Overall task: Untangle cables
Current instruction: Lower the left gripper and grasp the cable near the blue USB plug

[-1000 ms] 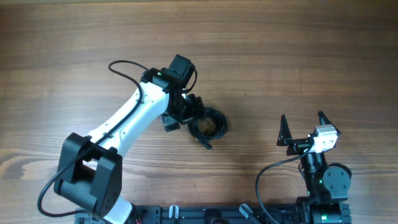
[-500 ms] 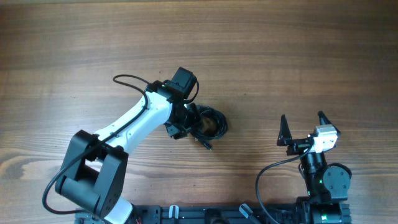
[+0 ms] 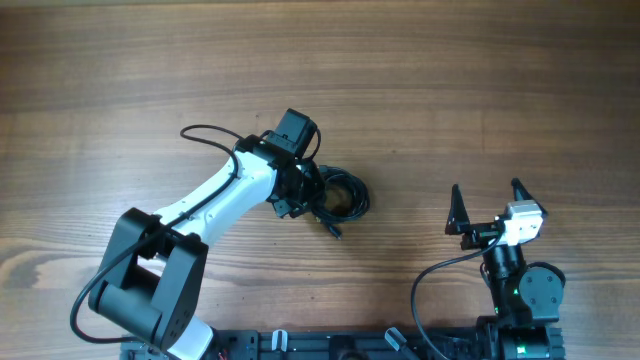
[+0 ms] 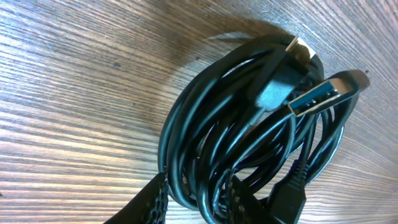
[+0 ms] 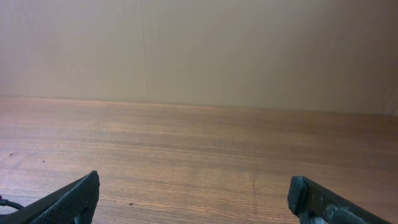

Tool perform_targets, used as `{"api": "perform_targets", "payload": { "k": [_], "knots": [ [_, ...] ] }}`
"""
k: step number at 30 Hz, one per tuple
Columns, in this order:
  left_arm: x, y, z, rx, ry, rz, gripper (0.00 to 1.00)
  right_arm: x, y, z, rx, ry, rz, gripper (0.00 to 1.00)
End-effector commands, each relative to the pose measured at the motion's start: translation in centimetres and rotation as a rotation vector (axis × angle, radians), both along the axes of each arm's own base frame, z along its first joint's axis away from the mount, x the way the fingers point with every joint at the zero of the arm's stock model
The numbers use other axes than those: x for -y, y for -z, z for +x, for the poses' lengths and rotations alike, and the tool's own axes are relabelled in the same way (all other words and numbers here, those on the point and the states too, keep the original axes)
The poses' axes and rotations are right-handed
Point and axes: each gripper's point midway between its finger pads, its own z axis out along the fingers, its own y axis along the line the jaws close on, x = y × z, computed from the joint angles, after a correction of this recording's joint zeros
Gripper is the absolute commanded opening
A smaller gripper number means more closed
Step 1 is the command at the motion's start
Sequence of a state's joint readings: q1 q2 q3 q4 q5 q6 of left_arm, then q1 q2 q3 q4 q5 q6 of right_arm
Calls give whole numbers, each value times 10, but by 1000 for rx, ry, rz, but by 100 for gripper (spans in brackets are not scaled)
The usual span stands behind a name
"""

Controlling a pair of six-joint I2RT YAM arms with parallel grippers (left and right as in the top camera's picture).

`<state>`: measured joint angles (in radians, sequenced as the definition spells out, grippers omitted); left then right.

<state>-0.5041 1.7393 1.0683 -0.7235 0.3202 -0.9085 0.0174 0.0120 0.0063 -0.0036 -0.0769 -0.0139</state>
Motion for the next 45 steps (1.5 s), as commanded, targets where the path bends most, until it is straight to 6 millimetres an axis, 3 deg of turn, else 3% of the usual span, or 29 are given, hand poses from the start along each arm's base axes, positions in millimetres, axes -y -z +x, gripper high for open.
{"api": "perform_targets", "payload": {
  "k": [1,4,9,15,17,18,19,20,26,28,32,35,37,40,43,45],
  "knots": [
    [0,6,-3,-19,-14,7,32,2,-2,0,11,12,-12,100],
    [-2,6,-1,-7,-12,14,40,2,-2,0,11,12,-11,100],
    [-19,6,12,10,-19,8,39,2,-2,0,11,12,-11,100],
    [-6,-14,20,42,71,-75,38,2,-2,0,11,12,-11,100],
    [5,-24,11,0,90,-129,40,2,-2,0,11,12,-11,100],
    [10,-26,3,-24,105,-147,45,2,-2,0,11,12,-12,100],
    [14,-22,-4,-31,129,-126,61,2,-2,0,11,12,-12,100],
    [13,-16,-8,-13,152,-66,65,2,-2,0,11,12,-11,100],
    [7,14,-17,-36,169,96,78,2,-2,0,11,12,-11,100],
    [5,23,-18,-55,170,112,73,2,-2,0,11,12,-12,100],
    [-4,29,7,34,138,158,24,2,-2,0,11,12,-12,100],
    [-14,29,32,107,92,178,17,2,-2,0,11,12,-12,100],
    [-23,25,59,175,27,149,10,2,-2,0,11,12,-11,100],
    [-27,20,79,226,-14,106,18,2,-2,0,11,12,-12,100],
    [-6,8,95,293,-4,-6,24,2,-2,0,11,12,-12,100],
    [-3,3,103,324,5,-17,38,2,-2,0,11,12,-12,100]
  ]
}}
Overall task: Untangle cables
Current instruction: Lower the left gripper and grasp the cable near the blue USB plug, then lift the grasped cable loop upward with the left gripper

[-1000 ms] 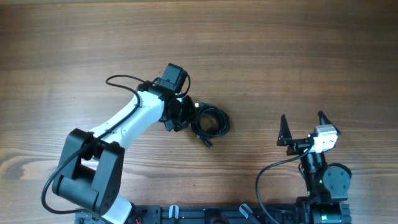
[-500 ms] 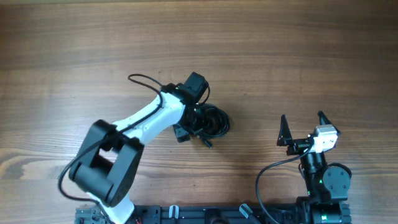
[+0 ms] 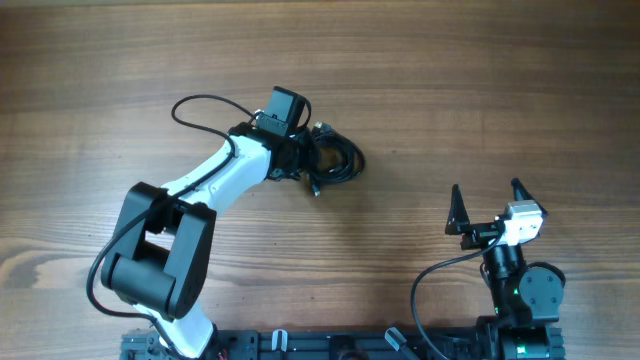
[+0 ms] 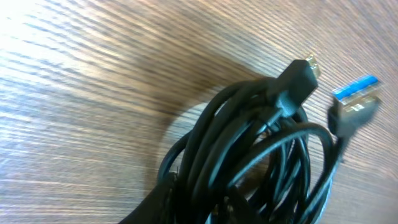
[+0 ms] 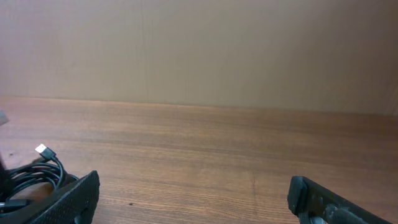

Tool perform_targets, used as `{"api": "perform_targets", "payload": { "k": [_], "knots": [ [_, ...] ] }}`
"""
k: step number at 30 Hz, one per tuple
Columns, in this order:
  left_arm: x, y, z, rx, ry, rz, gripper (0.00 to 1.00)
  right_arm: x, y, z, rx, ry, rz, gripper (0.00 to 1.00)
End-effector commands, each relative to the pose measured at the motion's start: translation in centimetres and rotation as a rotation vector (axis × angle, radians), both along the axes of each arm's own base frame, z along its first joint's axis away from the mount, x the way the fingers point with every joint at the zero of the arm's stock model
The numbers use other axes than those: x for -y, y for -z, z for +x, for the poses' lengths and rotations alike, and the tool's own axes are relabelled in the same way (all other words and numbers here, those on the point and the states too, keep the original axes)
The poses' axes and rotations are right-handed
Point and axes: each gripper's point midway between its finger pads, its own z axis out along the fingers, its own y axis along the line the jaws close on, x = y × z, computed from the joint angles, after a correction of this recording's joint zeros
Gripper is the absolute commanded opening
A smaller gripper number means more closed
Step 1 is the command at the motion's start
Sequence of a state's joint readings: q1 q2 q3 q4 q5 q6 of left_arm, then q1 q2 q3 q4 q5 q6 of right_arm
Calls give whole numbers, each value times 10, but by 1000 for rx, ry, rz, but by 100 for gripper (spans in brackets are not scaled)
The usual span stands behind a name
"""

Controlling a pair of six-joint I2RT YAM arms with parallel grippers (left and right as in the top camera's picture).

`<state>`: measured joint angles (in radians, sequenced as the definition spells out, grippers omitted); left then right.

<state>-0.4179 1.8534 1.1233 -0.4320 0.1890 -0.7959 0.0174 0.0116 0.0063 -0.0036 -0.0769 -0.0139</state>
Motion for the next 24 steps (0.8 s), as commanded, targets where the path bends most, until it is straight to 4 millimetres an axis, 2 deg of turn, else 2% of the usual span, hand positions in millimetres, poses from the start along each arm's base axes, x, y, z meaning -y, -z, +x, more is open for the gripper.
{"api": "perform_targets", "payload": {
  "k": [1,3,4,6,7,9,11,12,14,16,21,24],
  "knots": [
    [10,-9,8,40,62,-30,43,2,-2,0,11,12,-12,99],
    [11,-17,12,65,107,-19,49,2,-2,0,11,12,-12,100],
    [11,-29,12,67,110,-19,53,2,-2,0,11,12,-11,100],
    [11,-46,10,61,110,-17,48,2,-2,0,11,12,-12,100],
    [9,-46,7,39,89,-19,44,2,-2,0,11,12,-12,100],
    [6,-39,-3,-29,38,-16,36,2,-2,0,11,13,-11,100],
    [9,-35,-7,-43,48,-9,34,2,-2,0,11,12,-12,100],
    [10,-33,-8,-46,52,-1,34,2,-2,0,11,12,-12,100],
    [-6,-21,-11,-90,-68,75,37,2,-2,0,11,12,-12,100],
    [-7,-16,-12,-105,-68,81,40,2,-2,0,11,12,-12,100],
    [-1,-10,-11,-112,-59,61,28,2,-2,0,11,12,-12,100],
    [2,-10,-8,-104,-56,49,15,2,-2,0,11,12,-12,100]
  ]
}}
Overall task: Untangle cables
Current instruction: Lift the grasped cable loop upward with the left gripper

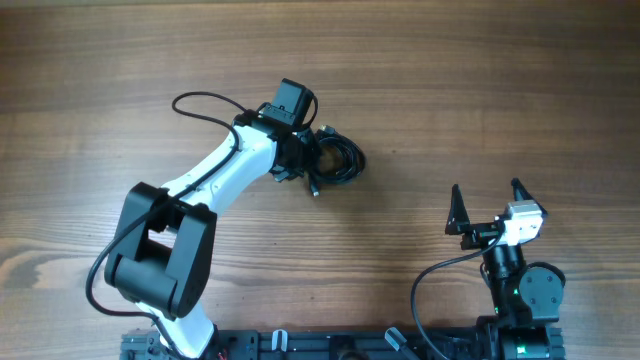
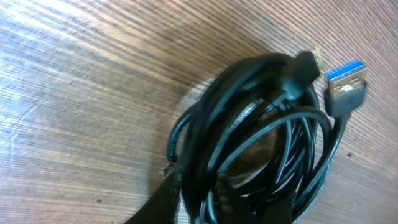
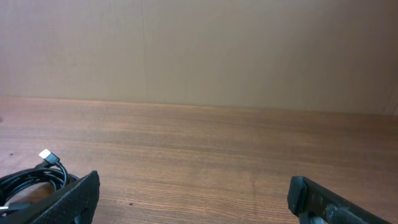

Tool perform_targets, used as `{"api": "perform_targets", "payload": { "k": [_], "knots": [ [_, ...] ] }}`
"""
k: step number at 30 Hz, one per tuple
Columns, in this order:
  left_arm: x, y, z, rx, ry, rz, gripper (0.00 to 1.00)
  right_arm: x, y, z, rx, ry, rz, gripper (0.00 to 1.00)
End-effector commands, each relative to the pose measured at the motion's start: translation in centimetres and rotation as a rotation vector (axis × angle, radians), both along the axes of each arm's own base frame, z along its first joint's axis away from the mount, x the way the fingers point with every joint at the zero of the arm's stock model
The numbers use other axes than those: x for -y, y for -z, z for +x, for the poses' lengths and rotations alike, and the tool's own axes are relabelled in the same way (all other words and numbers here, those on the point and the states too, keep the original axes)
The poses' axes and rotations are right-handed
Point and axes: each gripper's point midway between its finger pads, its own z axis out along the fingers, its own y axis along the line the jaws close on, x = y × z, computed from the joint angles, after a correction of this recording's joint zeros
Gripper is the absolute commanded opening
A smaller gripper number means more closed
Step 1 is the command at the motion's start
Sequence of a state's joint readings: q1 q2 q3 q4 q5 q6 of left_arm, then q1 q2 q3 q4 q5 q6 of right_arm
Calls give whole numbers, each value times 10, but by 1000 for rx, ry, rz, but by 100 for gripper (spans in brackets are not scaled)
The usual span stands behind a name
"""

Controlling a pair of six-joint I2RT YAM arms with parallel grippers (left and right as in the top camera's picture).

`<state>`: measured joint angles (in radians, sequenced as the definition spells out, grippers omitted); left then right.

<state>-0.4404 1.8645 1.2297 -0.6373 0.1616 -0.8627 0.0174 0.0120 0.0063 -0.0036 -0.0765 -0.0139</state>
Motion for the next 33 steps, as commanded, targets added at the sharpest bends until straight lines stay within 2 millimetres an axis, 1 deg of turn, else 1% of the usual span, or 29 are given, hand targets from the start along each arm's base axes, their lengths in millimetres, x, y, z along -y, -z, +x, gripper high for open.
{"api": "perform_targets", "payload": {
  "k": [1,2,5,7,9,12,13,14,19,21,22,24,25,27,29,30,31,33],
  "knots": [
    [4,1,5,6,-5,-12,9,2,-2,0,11,12,-12,100],
    [4,0,6,10,-7,-13,5,2,-2,0,11,12,-12,99],
    [5,-10,8,33,-6,-24,4,2,-2,0,11,12,-12,100],
    [6,-24,10,65,-6,-39,4,2,-2,0,11,12,-12,100],
    [6,-31,10,83,-3,-46,5,2,-2,0,11,12,-11,100],
    [6,-32,11,84,-3,-47,9,2,-2,0,11,12,-11,99],
    [6,-32,11,85,-3,-48,5,2,-2,0,11,12,-12,100],
    [6,-32,11,86,-3,-48,4,2,-2,0,11,12,-12,100],
    [7,-36,13,100,-3,-54,4,2,-2,0,11,12,-12,100],
    [9,-57,18,158,-5,-82,4,2,-2,0,11,12,-12,100],
    [9,-73,19,195,-5,-99,4,2,-2,0,11,12,-12,100],
    [10,-111,21,291,-5,-145,4,2,-2,0,11,12,-11,100],
    [10,-125,21,326,-5,-161,4,2,-2,0,11,12,-12,100],
    [9,-152,17,387,-7,-193,4,2,-2,0,11,12,-12,99],
    [14,-174,10,417,11,-259,4,2,-2,0,11,12,-11,100],
    [16,-181,8,420,5,-289,4,2,-2,0,11,12,-12,100],
    [16,-184,7,421,-2,-297,4,2,-2,0,11,12,-11,100],
    [9,-183,7,394,-54,-306,4,2,-2,0,11,12,-11,99]
  ]
}}
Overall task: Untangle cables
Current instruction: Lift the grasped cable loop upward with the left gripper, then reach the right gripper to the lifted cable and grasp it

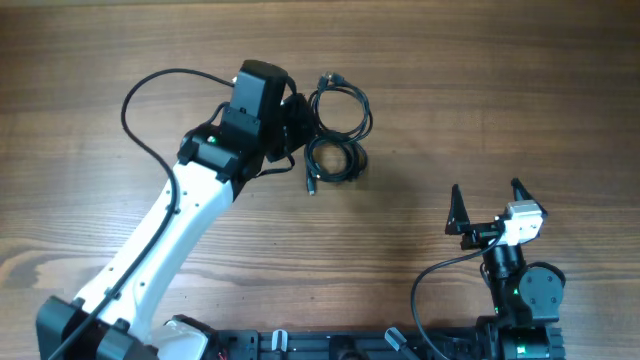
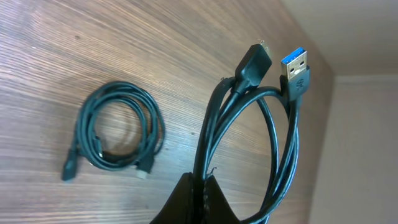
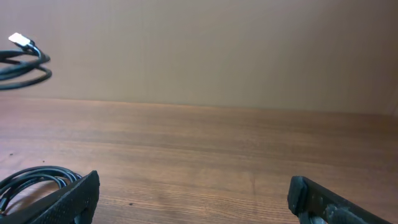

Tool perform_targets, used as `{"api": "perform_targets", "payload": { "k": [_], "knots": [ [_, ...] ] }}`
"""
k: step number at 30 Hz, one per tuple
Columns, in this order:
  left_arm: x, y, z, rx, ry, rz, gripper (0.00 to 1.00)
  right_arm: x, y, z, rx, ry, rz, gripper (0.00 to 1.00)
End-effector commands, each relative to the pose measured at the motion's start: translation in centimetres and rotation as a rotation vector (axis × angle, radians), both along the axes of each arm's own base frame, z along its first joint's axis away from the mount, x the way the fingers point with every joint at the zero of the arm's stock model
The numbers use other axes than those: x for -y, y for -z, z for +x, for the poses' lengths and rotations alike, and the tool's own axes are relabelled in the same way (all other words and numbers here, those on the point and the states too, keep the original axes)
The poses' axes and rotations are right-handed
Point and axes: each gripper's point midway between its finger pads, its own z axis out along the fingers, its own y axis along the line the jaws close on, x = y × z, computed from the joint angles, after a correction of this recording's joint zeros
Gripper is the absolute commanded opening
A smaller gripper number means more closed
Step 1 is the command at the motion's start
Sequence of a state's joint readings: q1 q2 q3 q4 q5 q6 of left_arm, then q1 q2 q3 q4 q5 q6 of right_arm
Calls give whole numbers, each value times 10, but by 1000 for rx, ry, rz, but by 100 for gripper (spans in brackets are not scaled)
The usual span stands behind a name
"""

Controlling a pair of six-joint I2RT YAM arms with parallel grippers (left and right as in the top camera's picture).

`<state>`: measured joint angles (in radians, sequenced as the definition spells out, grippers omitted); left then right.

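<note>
Two black cables show apart. One loop with a blue USB plug (image 2: 296, 70) hangs above the table (image 1: 480, 90), with my left gripper (image 2: 202, 186) shut on its strands; overhead the lifted cable (image 1: 340, 105) hangs beside the left gripper (image 1: 298, 118). The second cable (image 1: 336, 176) lies coiled flat on the wood just below it; the left wrist view shows this coil (image 2: 157, 134) lying apart from the held loop. My right gripper (image 1: 490, 212) stands open and empty at the near right. In the right wrist view the coil (image 3: 37, 173) lies low left and the lifted cable (image 3: 25, 70) hangs at the upper left.
The left arm's own black cable (image 1: 150, 90) arcs over the wood at the far left. The arm bases and a black rail (image 1: 340, 345) line the near edge. A plain beige wall (image 3: 249, 50) stands behind the table.
My left gripper has risen and moved back with one cable. The bundle, one tangled heap before, is now a lifted loop and a separate coil left lying on the table. The right arm is unmoved.
My left gripper was down at the tangled black bundle in the middle of the table. Then bundle and gripper were farther back and to the left, and stayed there. Now one cable hangs from the shut gripper and the other lies coiled below. The right gripper stayed open throughout.
</note>
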<state>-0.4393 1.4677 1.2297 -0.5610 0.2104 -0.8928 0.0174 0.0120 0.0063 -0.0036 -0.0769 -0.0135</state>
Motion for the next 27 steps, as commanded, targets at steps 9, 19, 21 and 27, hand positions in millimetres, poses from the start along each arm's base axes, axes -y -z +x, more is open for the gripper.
{"api": "perform_targets", "payload": {
  "k": [9,19,21,27],
  "knots": [
    [-22,-13,4,-36,-100,-66,4,2,-2,0,11,12,-12,100],
    [30,-44,-23,209,458,-116,4,-76,-146,-63,213,-592,551,100],
    [38,-52,-30,252,540,-145,4,-70,-172,-58,74,-481,441,100],
    [40,-56,-31,265,556,-162,4,-116,-192,-20,-467,-699,552,100]
  ]
}}
